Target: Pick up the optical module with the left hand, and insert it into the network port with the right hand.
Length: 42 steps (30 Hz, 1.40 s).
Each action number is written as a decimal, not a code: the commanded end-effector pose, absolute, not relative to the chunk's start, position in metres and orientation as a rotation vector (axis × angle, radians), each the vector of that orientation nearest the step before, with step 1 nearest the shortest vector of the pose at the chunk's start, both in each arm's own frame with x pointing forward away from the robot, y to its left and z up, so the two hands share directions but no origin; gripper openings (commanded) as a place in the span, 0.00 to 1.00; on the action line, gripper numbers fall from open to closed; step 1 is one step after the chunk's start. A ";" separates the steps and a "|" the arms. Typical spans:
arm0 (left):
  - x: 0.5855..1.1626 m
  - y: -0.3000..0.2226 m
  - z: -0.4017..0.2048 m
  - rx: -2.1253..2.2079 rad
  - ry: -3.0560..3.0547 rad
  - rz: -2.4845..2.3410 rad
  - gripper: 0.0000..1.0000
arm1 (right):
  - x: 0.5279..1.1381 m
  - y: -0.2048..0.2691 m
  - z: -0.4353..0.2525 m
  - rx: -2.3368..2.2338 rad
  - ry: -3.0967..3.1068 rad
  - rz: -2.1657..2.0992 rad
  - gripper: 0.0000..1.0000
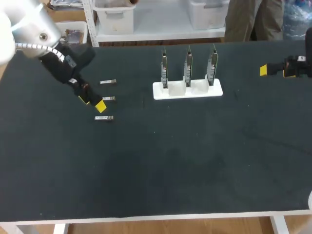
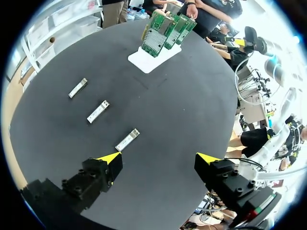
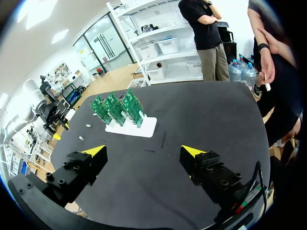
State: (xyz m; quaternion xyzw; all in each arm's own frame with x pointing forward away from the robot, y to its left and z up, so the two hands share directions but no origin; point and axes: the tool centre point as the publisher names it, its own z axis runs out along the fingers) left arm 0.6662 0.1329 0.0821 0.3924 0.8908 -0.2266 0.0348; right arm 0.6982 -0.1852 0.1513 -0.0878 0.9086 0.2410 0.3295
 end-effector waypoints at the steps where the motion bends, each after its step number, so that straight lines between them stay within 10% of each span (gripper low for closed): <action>1: 0.665 0.132 0.082 1.203 2.712 -0.723 1.00 | 0.698 -0.185 0.151 -0.229 2.377 0.629 1.00; 42: 0.665 0.122 0.099 1.493 2.661 -0.358 1.00 | 0.698 -0.185 0.151 -0.229 2.377 0.629 1.00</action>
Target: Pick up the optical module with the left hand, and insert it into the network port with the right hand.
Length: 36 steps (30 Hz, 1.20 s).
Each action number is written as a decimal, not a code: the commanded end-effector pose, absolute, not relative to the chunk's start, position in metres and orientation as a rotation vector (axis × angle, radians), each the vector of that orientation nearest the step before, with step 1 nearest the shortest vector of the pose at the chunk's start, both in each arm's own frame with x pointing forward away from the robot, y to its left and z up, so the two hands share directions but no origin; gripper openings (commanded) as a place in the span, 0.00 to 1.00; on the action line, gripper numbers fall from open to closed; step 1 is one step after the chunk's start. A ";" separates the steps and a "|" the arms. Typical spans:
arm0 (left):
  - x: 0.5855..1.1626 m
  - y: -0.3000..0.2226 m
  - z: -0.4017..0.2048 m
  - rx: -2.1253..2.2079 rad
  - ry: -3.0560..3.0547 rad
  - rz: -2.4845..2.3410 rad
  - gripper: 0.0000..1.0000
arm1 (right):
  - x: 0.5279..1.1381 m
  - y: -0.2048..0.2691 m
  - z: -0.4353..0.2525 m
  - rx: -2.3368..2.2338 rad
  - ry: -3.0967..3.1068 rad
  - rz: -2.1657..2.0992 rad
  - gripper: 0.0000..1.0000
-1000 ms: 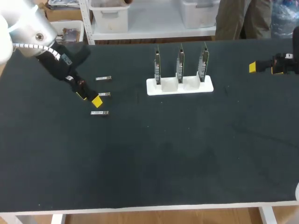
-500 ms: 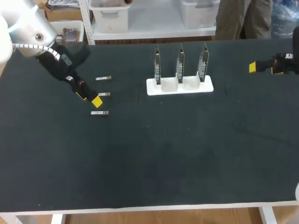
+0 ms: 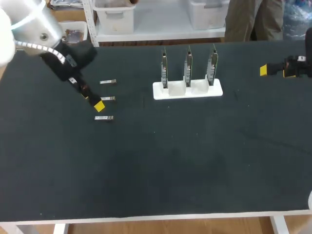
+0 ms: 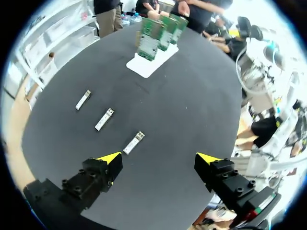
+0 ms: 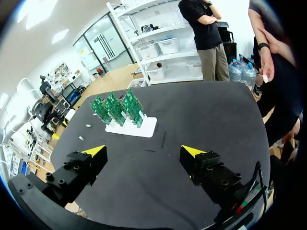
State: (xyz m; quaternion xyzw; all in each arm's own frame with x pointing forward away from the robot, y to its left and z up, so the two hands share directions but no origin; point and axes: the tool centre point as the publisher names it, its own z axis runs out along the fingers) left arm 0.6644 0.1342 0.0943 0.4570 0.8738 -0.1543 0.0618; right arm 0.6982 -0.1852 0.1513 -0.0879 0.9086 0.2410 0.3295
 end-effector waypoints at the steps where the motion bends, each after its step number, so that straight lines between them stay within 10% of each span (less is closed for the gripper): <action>1: 0.665 0.119 0.097 1.522 2.658 -0.356 1.00 | 0.698 -0.185 0.151 -0.229 2.377 0.629 1.00; 36: 0.666 0.133 0.068 1.437 2.826 -0.355 1.00 | 0.698 -0.185 0.151 -0.229 2.377 0.629 1.00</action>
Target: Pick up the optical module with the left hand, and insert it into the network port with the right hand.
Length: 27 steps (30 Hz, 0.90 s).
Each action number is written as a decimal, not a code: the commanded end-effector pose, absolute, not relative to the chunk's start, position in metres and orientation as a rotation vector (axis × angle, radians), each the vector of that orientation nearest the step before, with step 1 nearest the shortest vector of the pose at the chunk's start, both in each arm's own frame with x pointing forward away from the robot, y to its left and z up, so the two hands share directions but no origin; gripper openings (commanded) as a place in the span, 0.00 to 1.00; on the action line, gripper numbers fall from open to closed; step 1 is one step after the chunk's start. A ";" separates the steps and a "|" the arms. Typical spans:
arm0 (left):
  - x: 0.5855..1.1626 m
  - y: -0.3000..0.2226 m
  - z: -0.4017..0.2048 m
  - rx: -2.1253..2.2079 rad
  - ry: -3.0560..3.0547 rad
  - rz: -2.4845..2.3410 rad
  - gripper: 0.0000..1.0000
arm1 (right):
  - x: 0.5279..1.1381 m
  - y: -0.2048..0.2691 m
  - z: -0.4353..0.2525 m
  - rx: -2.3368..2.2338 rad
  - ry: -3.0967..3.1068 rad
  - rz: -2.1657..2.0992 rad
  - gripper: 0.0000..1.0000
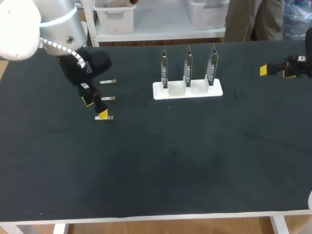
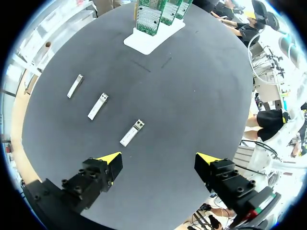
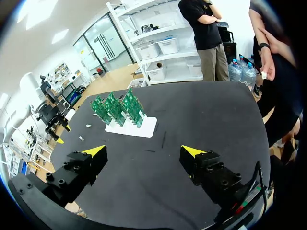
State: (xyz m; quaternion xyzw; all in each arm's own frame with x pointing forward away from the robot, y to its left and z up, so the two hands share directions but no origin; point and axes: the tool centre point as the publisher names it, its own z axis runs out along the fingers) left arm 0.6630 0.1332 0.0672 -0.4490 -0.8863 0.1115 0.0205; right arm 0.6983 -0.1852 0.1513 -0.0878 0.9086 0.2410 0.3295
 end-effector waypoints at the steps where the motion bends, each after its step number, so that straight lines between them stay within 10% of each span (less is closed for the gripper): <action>1: 0.666 0.133 0.068 -1.393 -2.740 0.344 1.00 | 0.698 -0.185 0.151 -0.229 2.377 0.629 1.00; 27: 0.671 0.169 0.064 -1.645 -2.674 0.006 1.00 | 0.698 -0.185 0.151 -0.229 2.377 0.629 1.00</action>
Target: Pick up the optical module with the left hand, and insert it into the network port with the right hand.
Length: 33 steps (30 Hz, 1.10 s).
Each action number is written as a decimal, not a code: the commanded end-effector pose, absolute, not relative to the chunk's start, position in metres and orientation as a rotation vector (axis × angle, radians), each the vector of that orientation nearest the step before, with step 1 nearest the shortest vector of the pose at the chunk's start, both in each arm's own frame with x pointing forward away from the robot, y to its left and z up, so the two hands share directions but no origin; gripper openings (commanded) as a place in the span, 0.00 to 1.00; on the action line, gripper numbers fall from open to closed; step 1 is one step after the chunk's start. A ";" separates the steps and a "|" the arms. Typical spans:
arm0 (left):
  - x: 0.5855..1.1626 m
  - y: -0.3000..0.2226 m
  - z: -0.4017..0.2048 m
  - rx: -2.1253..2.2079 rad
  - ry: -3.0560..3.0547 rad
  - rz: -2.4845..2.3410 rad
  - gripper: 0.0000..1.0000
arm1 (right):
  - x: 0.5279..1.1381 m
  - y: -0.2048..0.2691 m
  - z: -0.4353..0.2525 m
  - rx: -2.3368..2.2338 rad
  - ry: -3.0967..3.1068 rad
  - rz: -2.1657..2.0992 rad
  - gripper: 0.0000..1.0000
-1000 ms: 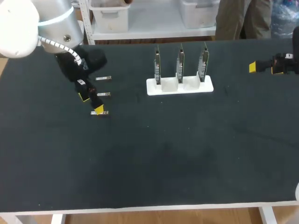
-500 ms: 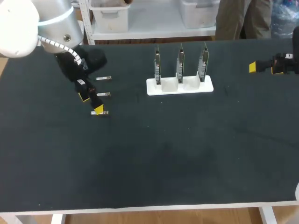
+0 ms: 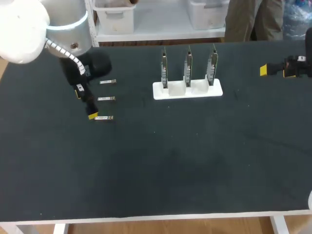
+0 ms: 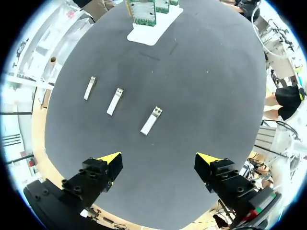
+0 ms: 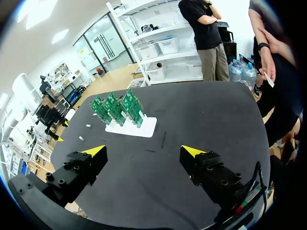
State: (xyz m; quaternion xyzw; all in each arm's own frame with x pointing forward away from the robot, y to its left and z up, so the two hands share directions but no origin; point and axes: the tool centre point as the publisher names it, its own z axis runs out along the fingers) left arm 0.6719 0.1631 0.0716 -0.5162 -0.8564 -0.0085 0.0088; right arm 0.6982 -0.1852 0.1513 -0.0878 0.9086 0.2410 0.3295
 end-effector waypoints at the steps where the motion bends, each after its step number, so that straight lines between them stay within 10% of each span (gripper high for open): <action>1: 0.671 0.170 0.061 -1.651 -2.674 0.024 1.00 | 0.698 -0.185 0.151 -0.229 2.377 0.629 1.00; 33: 0.678 0.134 0.036 -1.791 -2.591 0.202 1.00 | 0.698 -0.185 0.151 -0.229 2.377 0.629 1.00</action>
